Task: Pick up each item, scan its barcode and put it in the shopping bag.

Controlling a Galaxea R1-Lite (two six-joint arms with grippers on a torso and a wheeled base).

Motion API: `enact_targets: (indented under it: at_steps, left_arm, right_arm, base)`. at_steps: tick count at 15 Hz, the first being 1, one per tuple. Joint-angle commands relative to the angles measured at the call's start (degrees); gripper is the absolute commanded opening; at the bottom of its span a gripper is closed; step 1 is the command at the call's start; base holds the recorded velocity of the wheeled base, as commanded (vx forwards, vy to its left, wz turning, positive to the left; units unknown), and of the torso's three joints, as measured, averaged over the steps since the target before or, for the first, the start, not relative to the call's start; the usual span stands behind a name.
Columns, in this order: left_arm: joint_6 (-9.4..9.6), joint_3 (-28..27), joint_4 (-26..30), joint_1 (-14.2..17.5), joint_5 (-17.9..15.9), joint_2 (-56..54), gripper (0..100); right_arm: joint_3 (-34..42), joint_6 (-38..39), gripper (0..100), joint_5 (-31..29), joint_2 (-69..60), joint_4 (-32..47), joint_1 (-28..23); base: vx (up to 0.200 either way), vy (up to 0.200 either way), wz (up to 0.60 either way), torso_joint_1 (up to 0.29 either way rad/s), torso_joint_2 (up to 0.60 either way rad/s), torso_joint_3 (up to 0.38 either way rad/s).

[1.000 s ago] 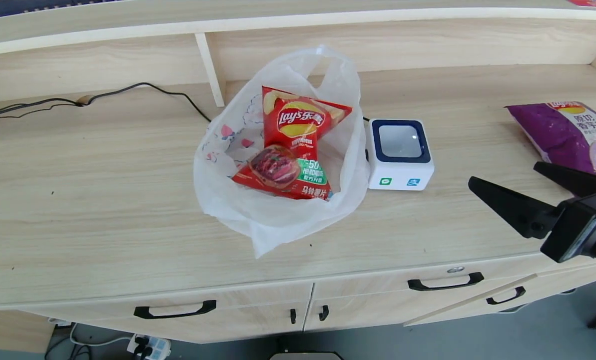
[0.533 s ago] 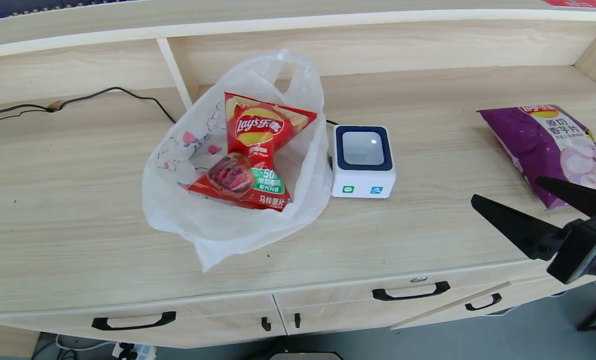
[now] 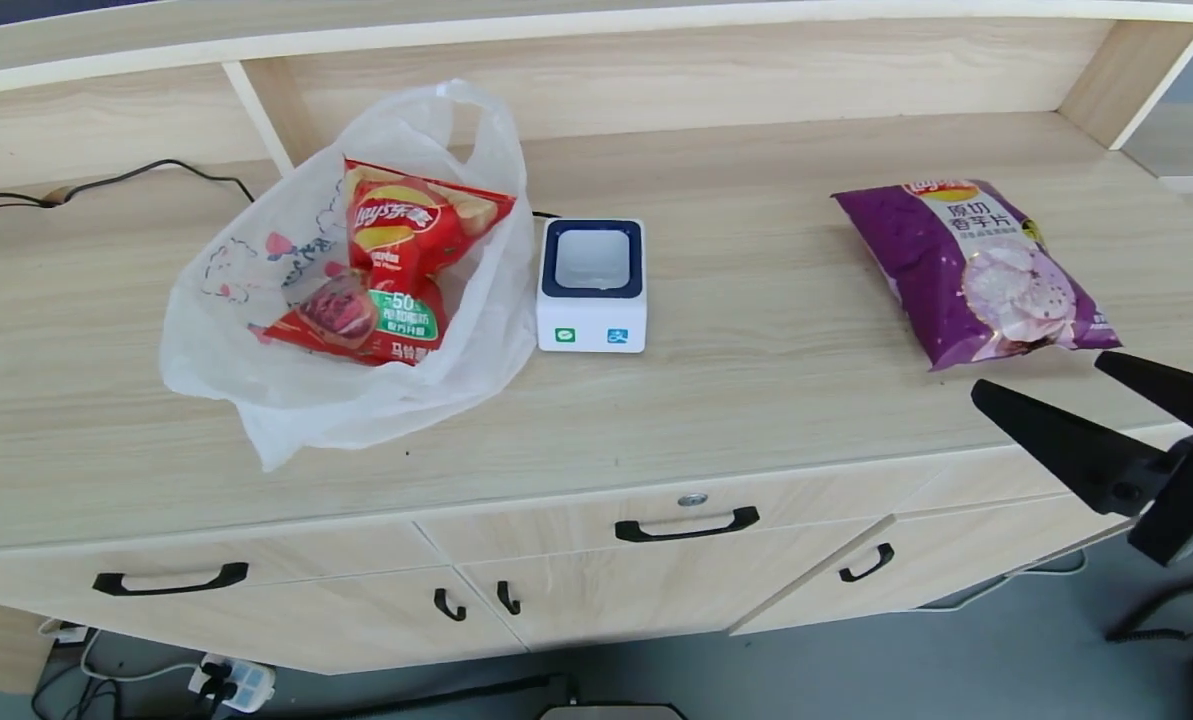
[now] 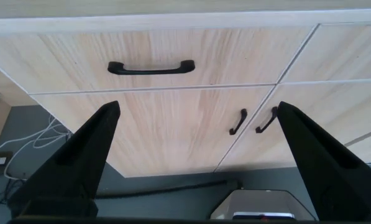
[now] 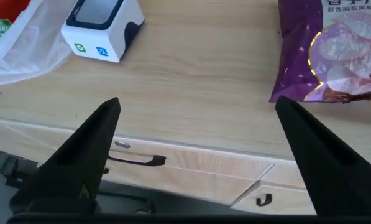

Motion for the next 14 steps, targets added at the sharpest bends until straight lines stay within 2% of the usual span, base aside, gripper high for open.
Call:
enact_targets:
  at_steps: [1, 2, 4, 6, 8, 9, 12, 14]
  left_arm:
    - [-0.03, 0.0, -0.1, -0.1, 0.1, 0.1, 100]
    - [-0.03, 0.0, -0.1, 0.0, 0.0, 0.1, 100]
    - [-0.03, 0.0, -0.2, 0.0, 0.1, 0.0, 100]
    - [-0.03, 0.0, -0.1, 0.0, 0.0, 0.0, 100]
    - [-0.12, 0.0, -0.1, 0.0, 0.1, 0.1, 100]
    - [-0.21, 0.0, -0.2, 0.0, 0.1, 0.1, 100]
    - [-0.21, 0.0, -0.2, 0.0, 0.1, 0.1, 100]
    - [-0.21, 0.0, -0.2, 0.0, 0.1, 0.1, 100]
  right_arm:
    - [-1.5, 2.4, 100, -0.1, 0.3, 0.1, -0.3]
    - [-2.3, 3.1, 100, 0.5, 0.8, 0.5, -1.7]
    - [-6.2, 5.0, 100, 5.5, 3.8, 0.5, -3.0]
    - [-9.3, 8.8, 100, 9.1, 9.3, -0.1, -9.8]
    - [-13.5, 8.7, 100, 18.6, 11.4, 1.6, -14.7]
    - [-16.8, 8.6, 100, 21.3, 12.5, 4.6, -15.8]
    - [-27.4, 6.8, 100, 20.6, 15.3, 17.3, -19.9]
    - [-31.5, 0.2, 100, 24.1, 17.2, 21.8, -24.3]
  base:
    - [0.0, -0.2, 0.0, -0.022, -0.02, 0.002]
    - [0.0, -0.2, 0.0, -0.007, -0.01, 0.007]
    - [0.0, 0.0, 0.0, 0.0, 0.0, 0.0]
    - [0.0, 0.0, 0.0, 0.0, 0.0, 0.0]
    - [0.0, 0.0, 0.0, 0.0, 0.0, 0.0]
    - [0.0, 0.0, 0.0, 0.0, 0.0, 0.0]
    - [0.0, 0.0, 0.0, 0.0, 0.0, 0.0]
    - [0.0, 0.0, 0.0, 0.0, 0.0, 0.0]
